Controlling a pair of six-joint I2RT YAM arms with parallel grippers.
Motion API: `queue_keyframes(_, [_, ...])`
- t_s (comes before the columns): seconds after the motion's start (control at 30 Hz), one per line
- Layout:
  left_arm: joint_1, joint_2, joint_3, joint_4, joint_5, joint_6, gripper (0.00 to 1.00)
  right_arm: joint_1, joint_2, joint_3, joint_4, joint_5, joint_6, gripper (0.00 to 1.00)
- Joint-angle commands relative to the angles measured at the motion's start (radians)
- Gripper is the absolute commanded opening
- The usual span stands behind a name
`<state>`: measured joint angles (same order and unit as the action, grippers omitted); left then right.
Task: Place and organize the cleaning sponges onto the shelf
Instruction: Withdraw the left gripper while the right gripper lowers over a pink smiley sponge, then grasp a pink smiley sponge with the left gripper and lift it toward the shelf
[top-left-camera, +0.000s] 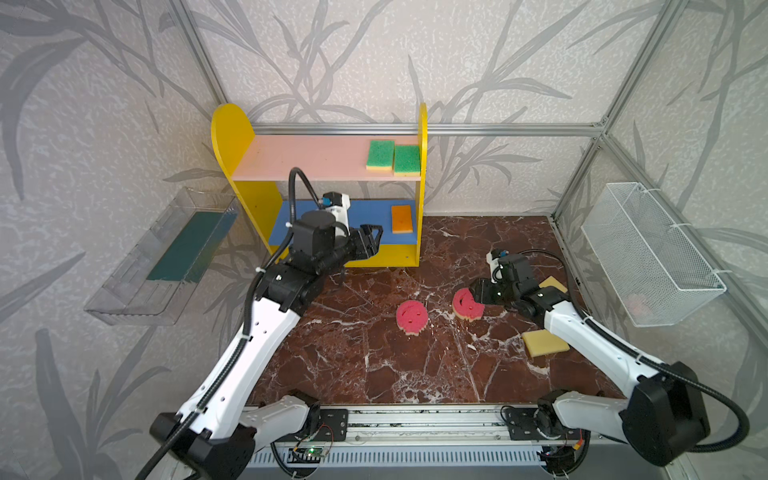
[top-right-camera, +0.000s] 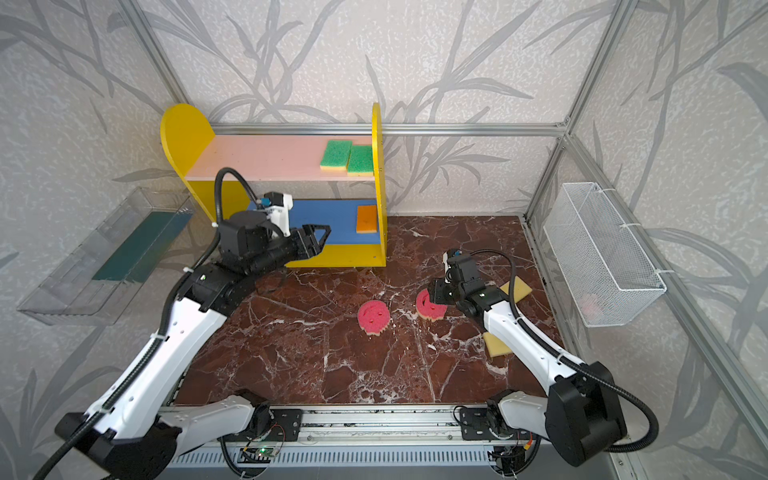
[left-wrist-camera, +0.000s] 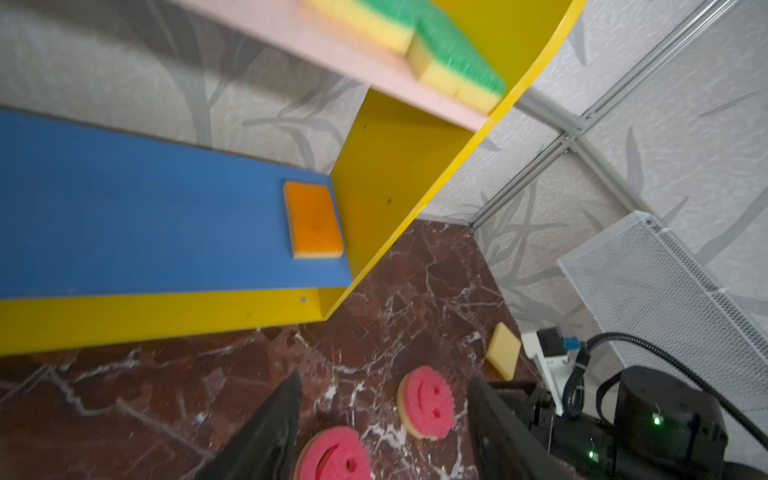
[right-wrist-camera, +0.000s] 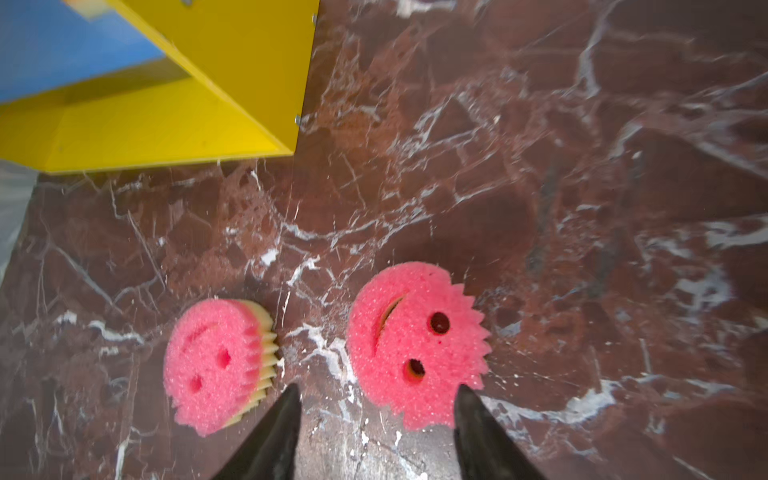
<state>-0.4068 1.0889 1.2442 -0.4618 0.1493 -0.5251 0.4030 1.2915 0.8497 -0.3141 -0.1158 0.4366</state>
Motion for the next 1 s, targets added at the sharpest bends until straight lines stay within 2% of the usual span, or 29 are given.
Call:
queue_keyframes(0.0, [-0.027,-0.065,-0.188,0.043,-0.057,-0.065,0.58,0.052,0.095,0.028,0.011,-0.118,-0.024,0.52])
queue_keyframes(0.13, [-0.054,-0.104,-0.422,0.139,-0.054,-0.144,0.52,0.100,0.213,0.049,0.074,-0.192,-0.008,0.52])
queue_keyframes(0.27, [-0.061,-0.036,-0.575,0.298,0.016,-0.229,0.45,0.102,0.295,0.061,0.143,-0.252,0.012,0.57])
queue_keyframes(0.37, [-0.084,0.037,-0.587,0.342,0.032,-0.246,0.45,0.100,0.333,0.084,0.150,-0.262,0.006,0.60])
queue_keyframes(0.67, [-0.176,0.210,-0.619,0.490,-0.046,-0.319,0.44,0.099,0.409,0.114,0.190,-0.325,0.008,0.60])
queue_keyframes(0.77, [-0.190,0.243,-0.633,0.525,-0.046,-0.337,0.41,0.099,0.438,0.130,0.178,-0.328,-0.014,0.57])
queue_keyframes(0.97, [-0.219,0.286,-0.681,0.574,-0.045,-0.367,0.36,0.102,0.470,0.129,0.220,-0.379,0.005,0.44])
